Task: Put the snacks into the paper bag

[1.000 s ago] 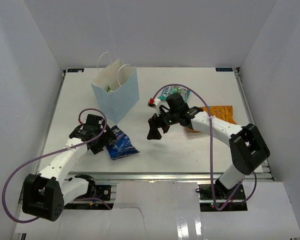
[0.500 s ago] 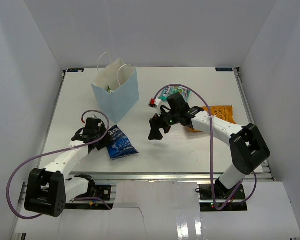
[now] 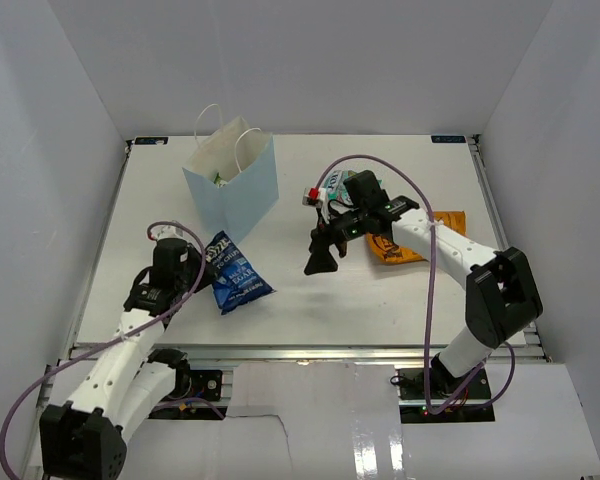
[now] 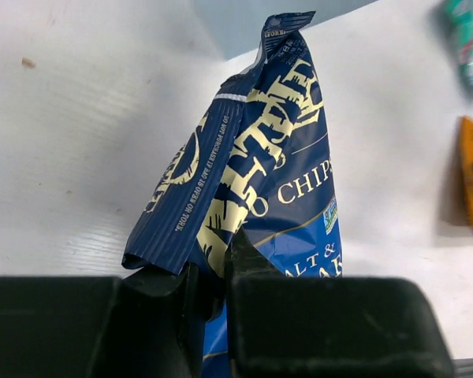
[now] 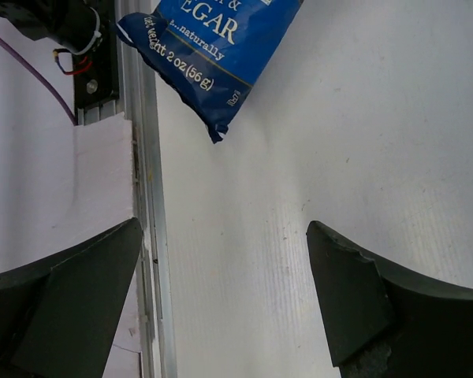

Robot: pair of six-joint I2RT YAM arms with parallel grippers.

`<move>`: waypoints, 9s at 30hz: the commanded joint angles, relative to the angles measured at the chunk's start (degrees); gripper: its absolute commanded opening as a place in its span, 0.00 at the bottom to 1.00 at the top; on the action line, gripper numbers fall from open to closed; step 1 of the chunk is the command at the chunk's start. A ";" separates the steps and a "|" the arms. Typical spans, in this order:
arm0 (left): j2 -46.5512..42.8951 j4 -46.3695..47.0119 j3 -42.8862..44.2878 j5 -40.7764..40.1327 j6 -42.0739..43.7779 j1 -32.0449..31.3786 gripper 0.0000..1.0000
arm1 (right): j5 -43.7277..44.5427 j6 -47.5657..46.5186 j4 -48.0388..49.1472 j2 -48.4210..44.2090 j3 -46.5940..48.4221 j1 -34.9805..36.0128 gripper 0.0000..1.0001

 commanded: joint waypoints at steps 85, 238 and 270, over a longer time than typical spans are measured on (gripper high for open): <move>-10.79 -1.12 27.49 2.69 9.72 0.36 0.98 | 42.65 22.70 1.09 30.38 36.62 -20.67 0.91; 34.36 -2.00 70.19 -15.60 48.29 -4.56 0.01 | -28.01 -14.99 -20.09 9.99 14.48 -25.86 0.72; 40.52 2.74 57.19 -12.60 65.96 -4.47 0.26 | -29.33 -16.31 -21.40 10.25 13.86 -26.92 0.73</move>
